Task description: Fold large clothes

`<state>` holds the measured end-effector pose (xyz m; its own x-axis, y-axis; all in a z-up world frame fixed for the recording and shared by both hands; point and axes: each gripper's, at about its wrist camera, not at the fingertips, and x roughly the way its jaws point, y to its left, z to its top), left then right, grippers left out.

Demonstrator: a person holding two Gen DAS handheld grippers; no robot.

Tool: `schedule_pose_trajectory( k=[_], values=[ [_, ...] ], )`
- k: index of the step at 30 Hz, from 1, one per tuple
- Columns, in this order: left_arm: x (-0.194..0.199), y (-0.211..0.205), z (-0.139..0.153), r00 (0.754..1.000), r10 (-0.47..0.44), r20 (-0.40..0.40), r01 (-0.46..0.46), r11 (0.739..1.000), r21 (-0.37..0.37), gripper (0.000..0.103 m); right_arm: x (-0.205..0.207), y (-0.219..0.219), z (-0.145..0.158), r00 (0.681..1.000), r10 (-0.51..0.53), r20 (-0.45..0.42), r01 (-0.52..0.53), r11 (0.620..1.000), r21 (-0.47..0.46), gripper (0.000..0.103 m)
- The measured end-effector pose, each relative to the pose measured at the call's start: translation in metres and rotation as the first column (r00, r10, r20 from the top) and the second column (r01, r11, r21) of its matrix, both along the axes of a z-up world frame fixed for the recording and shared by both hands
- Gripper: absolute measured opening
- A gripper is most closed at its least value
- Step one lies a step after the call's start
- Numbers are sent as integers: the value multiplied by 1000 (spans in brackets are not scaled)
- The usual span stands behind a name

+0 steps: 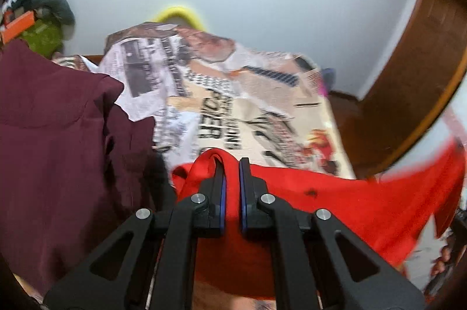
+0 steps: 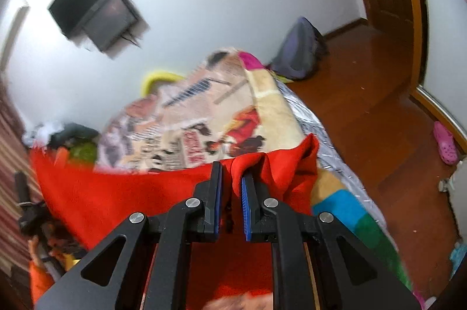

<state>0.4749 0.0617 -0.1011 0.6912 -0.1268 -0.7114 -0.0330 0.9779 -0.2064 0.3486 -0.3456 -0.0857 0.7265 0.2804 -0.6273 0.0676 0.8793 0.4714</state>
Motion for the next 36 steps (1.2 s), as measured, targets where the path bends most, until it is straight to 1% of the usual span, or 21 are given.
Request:
schedule_pose_trajectory(
  k=[3, 4, 6, 7, 8, 9, 10, 11, 12, 13, 14, 15, 17, 19, 22, 24, 27, 30, 32, 36],
  values=[
    [9, -11, -12, 1000, -24, -9, 25, 996, 87, 8, 18, -2, -19, 998, 0, -64, 0, 1000, -5, 10],
    [8, -17, -15, 999, -47, -10, 47, 993, 111, 9, 21, -3, -21, 997, 5, -72, -5, 1000, 2, 11],
    [10, -24, -19, 997, -77, -19, 79, 986, 144, 12, 27, -2, -24, 996, 34, -82, -32, 999, 24, 15],
    [11, -28, -21, 996, -90, -27, 93, 982, 164, 14, 27, -2, -22, 996, 33, -80, -31, 999, 19, 15],
    [11, -29, -22, 994, -99, -37, 104, 980, 168, 21, 27, -2, -19, 997, 26, -74, -25, 1000, 9, 15],
    [11, -30, -22, 993, -106, -47, 112, 980, 163, 32, 28, -2, -16, 997, 22, -69, -21, 1000, 9, 15],
    [12, -29, -20, 991, -118, -55, 125, 983, 135, 37, 30, -4, -13, 997, 21, -74, -20, 1000, 13, 15],
    [11, -27, -17, 990, -129, -53, 134, 986, 102, 45, 33, -5, -10, 996, 24, -85, -22, 999, 27, 18],
    [11, -26, -14, 990, -132, -48, 136, 987, 84, 52, 32, -6, -6, 995, 27, -91, -23, 999, 43, 20],
    [10, -25, -7, 991, -130, -35, 132, 988, 75, 54, 31, -7, 0, 996, 19, -85, -16, 999, 40, 21],
    [9, -24, 1, 993, -121, -13, 122, 989, 82, 55, 31, -6, 5, 997, 10, -73, -8, 1000, 26, 25],
    [7, -24, 8, 993, -115, 3, 114, 989, 92, 56, 31, -5, 11, 998, 1, -56, -1, 1000, 5, 33],
    [3, -22, 23, 994, -101, 38, 96, 989, 116, 59, 24, -5, 25, 1000, -18, -10, 17, 999, -29, 44],
    [-2, -21, 31, 994, -95, 52, 88, 988, 124, 61, 16, -4, 37, 999, -18, 33, 20, 998, -53, 44],
    [-11, -20, 35, 994, -97, 53, 89, 986, 141, 62, 8, 4, 47, 999, -4, 48, 10, 992, -125, 44],
    [-17, -22, 32, 994, -106, 39, 99, 983, 156, 62, 6, 12, 47, 999, 18, 44, -10, 984, -176, 45],
    [-31, -28, 19, 991, -130, 8, 127, 977, 173, 64, 3, 29, 41, 998, 66, 18, -60, 968, -243, 45],
    [-43, -32, 4, 989, -149, -23, 151, 973, 176, 67, 0, 49, 28, 992, 126, -20, -127, 946, -300, 45],
    [-52, -36, -11, 986, -160, -52, 166, 970, 177, 67, 0, 62, 16, 985, 161, -58, -171, 928, -332, 45],
    [-68, -37, -43, 977, -169, -128, 184, 976, 116, 67, 0, 81, -12, 970, 200, -139, -238, 896, -374, 45]
  ],
)
